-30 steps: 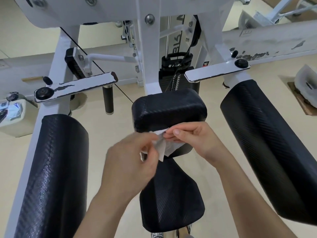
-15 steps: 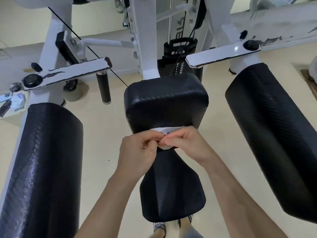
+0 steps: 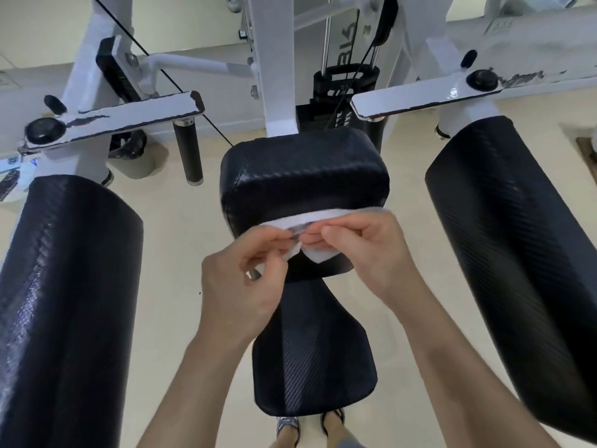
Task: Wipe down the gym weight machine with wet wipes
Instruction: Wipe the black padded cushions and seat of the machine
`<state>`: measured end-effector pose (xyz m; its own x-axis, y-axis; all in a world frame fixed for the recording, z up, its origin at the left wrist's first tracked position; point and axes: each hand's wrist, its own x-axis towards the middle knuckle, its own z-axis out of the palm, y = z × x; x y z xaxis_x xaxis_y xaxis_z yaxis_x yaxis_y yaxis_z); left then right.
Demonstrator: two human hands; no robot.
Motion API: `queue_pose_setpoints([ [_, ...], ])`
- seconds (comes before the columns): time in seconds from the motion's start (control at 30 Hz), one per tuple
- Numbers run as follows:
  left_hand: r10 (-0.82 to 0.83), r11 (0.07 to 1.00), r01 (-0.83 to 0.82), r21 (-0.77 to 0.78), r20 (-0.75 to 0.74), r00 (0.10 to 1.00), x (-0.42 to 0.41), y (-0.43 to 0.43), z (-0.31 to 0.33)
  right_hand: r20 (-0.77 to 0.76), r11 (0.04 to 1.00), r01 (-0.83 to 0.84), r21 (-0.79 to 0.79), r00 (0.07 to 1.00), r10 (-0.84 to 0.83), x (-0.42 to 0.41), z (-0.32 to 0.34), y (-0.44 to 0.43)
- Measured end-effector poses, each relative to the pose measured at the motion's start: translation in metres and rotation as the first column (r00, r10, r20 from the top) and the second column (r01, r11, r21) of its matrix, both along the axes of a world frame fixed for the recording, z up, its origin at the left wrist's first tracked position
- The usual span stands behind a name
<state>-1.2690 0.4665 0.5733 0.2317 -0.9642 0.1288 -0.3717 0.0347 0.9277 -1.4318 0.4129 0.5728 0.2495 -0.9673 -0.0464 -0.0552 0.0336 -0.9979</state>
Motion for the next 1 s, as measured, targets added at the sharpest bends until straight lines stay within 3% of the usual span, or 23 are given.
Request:
queue_pose_setpoints([
  [0.17, 0.102, 0.962, -0.114, 0.246, 0.060, 0.993, 0.002, 0.017, -0.055, -0.310, 0.967, -0.054, 0.250, 0.942, 0.133, 0.007, -0.072, 0.015],
  [0.27, 0.211, 0.936, -0.244, 0.253, 0.152, 0.966, -0.003, 0.023, -0.058, -0.345, 0.983, -0.166, 0.082, 0.921, 0.184, 0.019, -0.058, 0.012],
  [0.33, 0.324, 0.922, -0.360, 0.140, 0.225, 0.919, -0.001, 0.019, -0.046, -0.287, 0.963, -0.248, -0.102, 0.935, 0.210, 0.031, -0.034, 0.007],
  [0.4, 0.391, 0.904, -0.417, 0.099, 0.210, 0.896, 0.010, 0.011, -0.038, -0.234, 0.959, -0.203, -0.200, 0.960, 0.154, 0.040, -0.022, 0.003],
  [0.5, 0.201, 0.927, -0.244, 0.285, 0.172, 0.964, 0.014, 0.007, -0.041, -0.216, 0.977, -0.195, -0.085, 0.961, 0.173, 0.040, -0.036, 0.007],
  [0.57, 0.111, 0.942, -0.170, 0.291, 0.207, 0.972, 0.002, 0.012, -0.058, -0.267, 0.975, -0.220, 0.017, 0.939, 0.217, 0.035, -0.059, 0.013],
  [0.7, 0.201, 0.946, -0.188, 0.262, -0.022, 0.979, -0.012, 0.004, -0.094, -0.314, 0.968, -0.235, 0.086, 0.916, 0.250, 0.037, -0.096, 0.018],
  [0.9, 0.221, 0.908, -0.157, 0.389, -0.124, 0.967, -0.008, 0.004, -0.139, -0.389, 0.946, -0.281, 0.164, 0.863, 0.324, 0.035, -0.117, 0.022],
  [0.97, 0.375, 0.882, -0.238, 0.408, -0.301, 0.877, -0.017, 0.003, -0.137, -0.428, 0.952, -0.274, 0.140, 0.850, 0.308, 0.032, -0.117, 0.023],
  [1.0, 0.471, 0.853, -0.264, 0.451, -0.444, 0.762, -0.026, 0.003, -0.133, -0.463, 0.959, -0.261, 0.111, 0.840, 0.283, 0.029, -0.117, 0.024],
])
